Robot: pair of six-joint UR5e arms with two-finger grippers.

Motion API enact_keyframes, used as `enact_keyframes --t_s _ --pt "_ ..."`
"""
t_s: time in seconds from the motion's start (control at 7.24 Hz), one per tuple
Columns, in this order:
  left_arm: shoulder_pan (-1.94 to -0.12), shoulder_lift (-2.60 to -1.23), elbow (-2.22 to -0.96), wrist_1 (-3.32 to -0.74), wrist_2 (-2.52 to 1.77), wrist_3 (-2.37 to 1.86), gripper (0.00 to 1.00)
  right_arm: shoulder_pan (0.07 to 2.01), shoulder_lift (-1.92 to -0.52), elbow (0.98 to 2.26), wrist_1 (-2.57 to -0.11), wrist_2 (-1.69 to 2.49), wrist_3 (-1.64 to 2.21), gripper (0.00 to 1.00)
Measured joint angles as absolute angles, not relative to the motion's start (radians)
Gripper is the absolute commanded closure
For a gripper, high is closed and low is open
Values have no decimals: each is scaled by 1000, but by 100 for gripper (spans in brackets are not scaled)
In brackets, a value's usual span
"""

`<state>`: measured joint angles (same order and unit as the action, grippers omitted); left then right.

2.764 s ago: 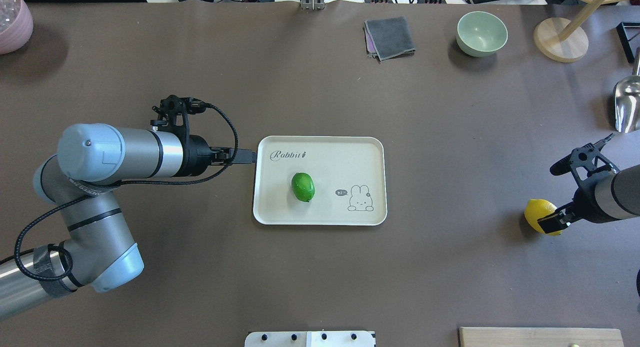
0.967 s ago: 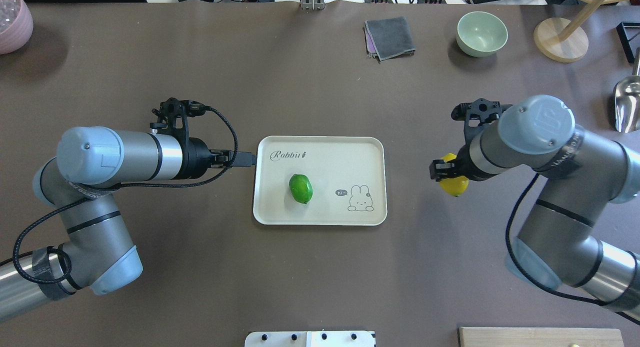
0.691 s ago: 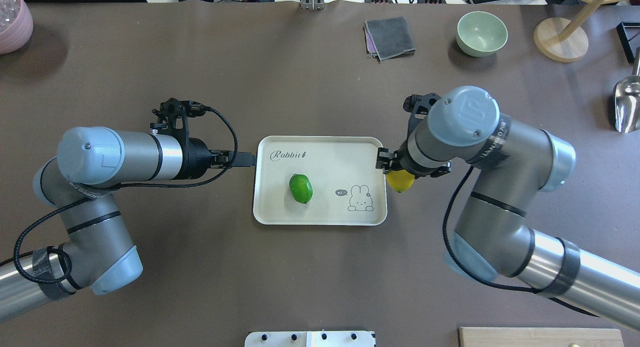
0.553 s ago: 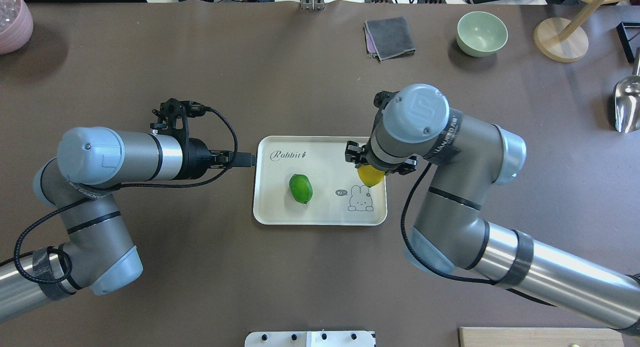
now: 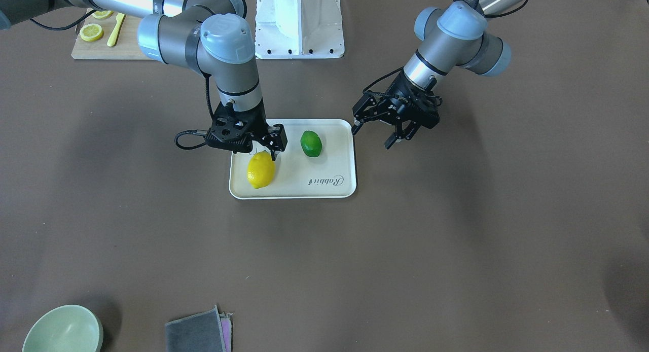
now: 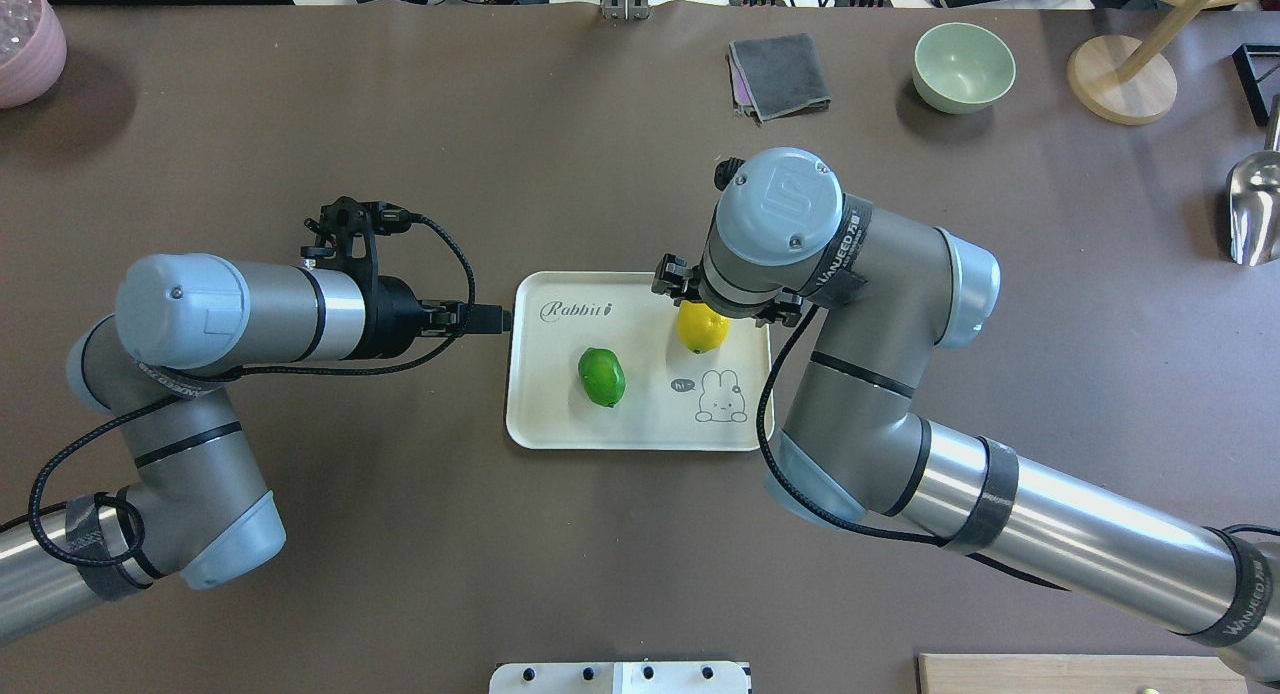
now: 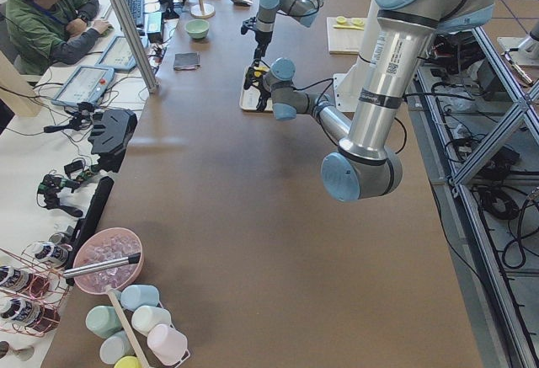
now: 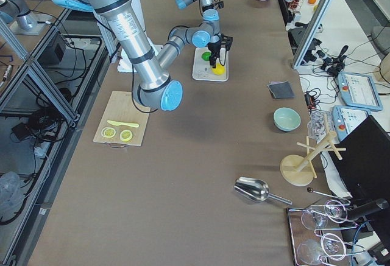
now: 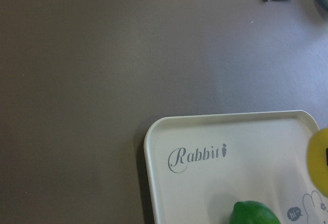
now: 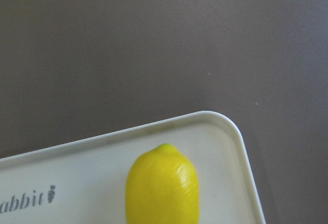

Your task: Place all lemons on tray

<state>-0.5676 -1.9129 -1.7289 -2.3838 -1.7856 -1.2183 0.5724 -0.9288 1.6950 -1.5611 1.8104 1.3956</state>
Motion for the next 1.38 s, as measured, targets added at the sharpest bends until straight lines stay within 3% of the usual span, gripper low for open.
enact_keyframes --t_s 0.69,0.97,1.38 --pt "-568 -1899 -1733 -2383 -1787 -1218 1 892 -1195 1974 -1788 2038 716 0" --pt "-568 -1888 -1738 -2383 -1789 -1218 1 1113 -1322 1965 -1816 2145 333 0" --pt "-607 -1869 -1735 -2369 -1922 -1121 1 1403 -1476 1840 -1813 2228 -149 0"
